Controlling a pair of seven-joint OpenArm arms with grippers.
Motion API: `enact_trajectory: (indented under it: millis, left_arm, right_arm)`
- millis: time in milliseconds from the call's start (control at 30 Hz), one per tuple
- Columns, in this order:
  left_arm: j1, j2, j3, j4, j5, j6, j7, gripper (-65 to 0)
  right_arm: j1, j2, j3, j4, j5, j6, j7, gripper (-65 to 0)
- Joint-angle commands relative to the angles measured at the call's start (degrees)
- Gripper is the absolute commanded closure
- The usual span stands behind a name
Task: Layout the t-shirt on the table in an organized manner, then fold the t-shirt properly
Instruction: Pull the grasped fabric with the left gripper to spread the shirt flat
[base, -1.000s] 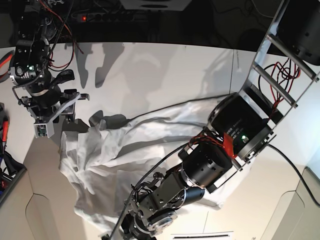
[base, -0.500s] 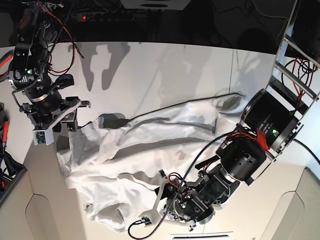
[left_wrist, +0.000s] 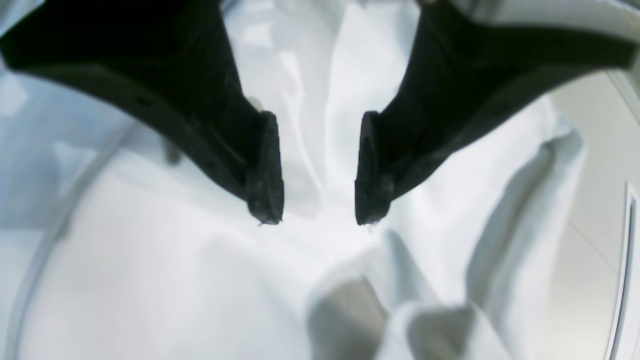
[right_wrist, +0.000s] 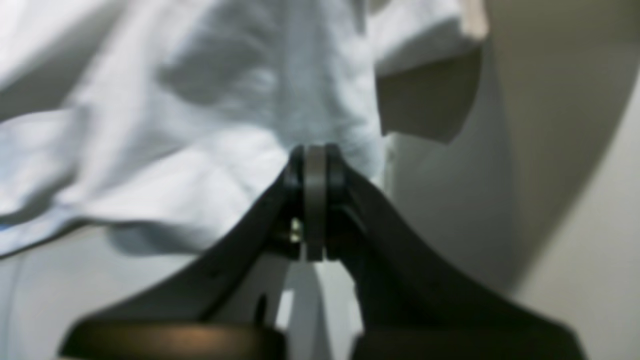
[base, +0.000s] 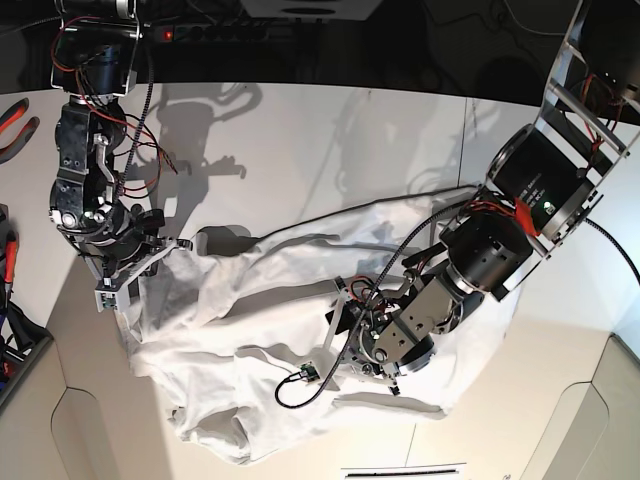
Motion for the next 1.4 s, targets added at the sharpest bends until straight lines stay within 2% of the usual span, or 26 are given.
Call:
enact_trajectory:
  millis: [0,100,200,267,500,567,667,767,833,967,1067,1167,1267,1367]
  left_arm:
    - [-1.4,-0.1,-0.4,0.9,1.0,1.2,-0.4,-27.0]
    - [-0.1,0.0,-0.4,0.9,2.9,1.5,-0.8,-27.0]
    - [0.5,-0.1,-0.4,0.9,3.2,1.5,-0.8,-27.0]
    - [0.5,-0.2,-0.4,0.9,3.2,1.5,-0.8,-27.0]
    - [0.5,-0.5,-0.4,0.9,3.2,2.7,-0.8,-27.0]
    - [0.5,-0.7,-0.4,0.9,3.2,2.9,-0.8,-27.0]
    - [0.5,-0.7,-0.4,0.9,3.2,3.0,-1.3,-27.0]
    - [0.5,-0.7,-0.4,1.4,3.2,3.0,-1.6,-27.0]
    - [0.5,-0.7,-0.4,1.8,3.2,3.0,-1.3,-27.0]
    - [0.5,-0.7,-0.4,2.2,3.2,3.0,-1.2,-26.9]
    - [0.5,-0.7,-0.4,2.2,3.2,3.1,-1.2,-27.0]
    - [0.5,-0.7,-0.4,2.2,3.2,4.0,-1.2,-27.0]
    - [0.5,-0.7,-0.4,2.2,3.2,5.0,-1.2,-26.9]
    - [0.5,-0.7,-0.4,2.2,3.3,5.0,-1.2,-27.0]
  right_arm:
    - [1.8,0.3,0.0,-1.2,-0.2,-0.1,1.0,0.0]
    - [2.1,0.3,0.0,-4.7,-0.1,0.0,-2.3,0.0]
    - [1.2,0.3,0.0,-4.7,-0.2,0.2,-9.4,0.0]
    - [-0.3,0.3,0.0,-3.5,-0.2,2.0,-11.8,0.0]
    - [-11.2,0.3,0.0,10.4,-0.2,2.6,-15.9,0.0]
    - [-14.3,0.3,0.0,16.1,-0.2,2.5,-14.8,0.0]
    - [-16.1,0.3,0.0,23.3,-0.2,1.7,-9.2,0.0]
    - [-13.9,0.3,-0.1,25.0,-0.2,-0.1,-1.0,0.0]
    - [-10.7,0.3,-0.2,23.7,-0.2,-0.3,0.2,0.0]
    - [-2.9,0.3,-1.1,15.2,-0.4,-0.2,0.2,0.0]
    - [2.6,0.3,-2.7,4.3,-3.0,-0.3,0.6,0.0]
    - [6.9,0.3,-3.9,-7.8,-4.7,-0.3,3.5,0.0]
    - [9.1,0.3,-4.6,-16.4,-4.7,-0.2,5.0,0.0]
    - [8.2,0.3,-5.4,-17.6,-4.7,0.0,3.6,0.0]
